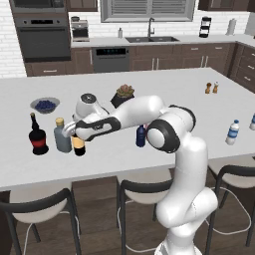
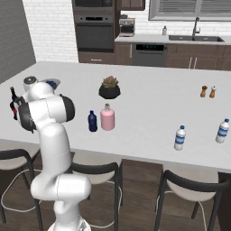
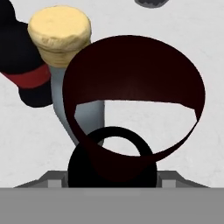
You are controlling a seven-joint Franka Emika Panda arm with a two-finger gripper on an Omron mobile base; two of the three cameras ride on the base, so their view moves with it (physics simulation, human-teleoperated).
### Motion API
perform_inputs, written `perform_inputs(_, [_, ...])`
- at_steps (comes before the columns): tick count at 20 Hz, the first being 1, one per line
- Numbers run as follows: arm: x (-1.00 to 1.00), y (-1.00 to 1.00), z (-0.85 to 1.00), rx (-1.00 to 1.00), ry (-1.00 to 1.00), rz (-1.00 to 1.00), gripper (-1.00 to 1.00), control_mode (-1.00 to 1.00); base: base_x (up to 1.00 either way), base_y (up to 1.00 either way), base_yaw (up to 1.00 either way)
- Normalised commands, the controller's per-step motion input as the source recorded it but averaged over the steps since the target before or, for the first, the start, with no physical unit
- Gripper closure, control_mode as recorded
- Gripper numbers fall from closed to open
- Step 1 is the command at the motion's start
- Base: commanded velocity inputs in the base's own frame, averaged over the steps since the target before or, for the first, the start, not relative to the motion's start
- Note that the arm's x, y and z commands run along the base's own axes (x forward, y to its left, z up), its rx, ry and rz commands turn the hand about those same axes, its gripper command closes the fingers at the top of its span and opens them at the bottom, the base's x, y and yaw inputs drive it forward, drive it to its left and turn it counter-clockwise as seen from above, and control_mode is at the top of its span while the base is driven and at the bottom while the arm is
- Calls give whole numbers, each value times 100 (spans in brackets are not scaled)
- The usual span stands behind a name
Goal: Move the plastic bottles in the middle to the plastics group, and the glass bottles in the middle to the glass group.
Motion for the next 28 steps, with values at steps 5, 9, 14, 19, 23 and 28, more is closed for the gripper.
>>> perform_inputs(5, [0, 0, -28, -1, 0, 0, 100, -100, 0, 0, 0])
perform_inputs(9, [-2, 0, -3, 0, 0, 0, 100, -100, 0, 0, 0])
perform_inputs(14, [-4, 0, 0, 5, -1, 0, 100, -100, 0, 0, 0])
perform_inputs(19, [0, -1, 0, 12, 0, 0, 100, -100, 0, 0, 0])
perform_inputs(23, [0, 0, 0, 2, 0, 0, 100, -100, 0, 0, 0])
perform_inputs(28, [0, 0, 0, 0, 0, 0, 100, -100, 0, 0, 0])
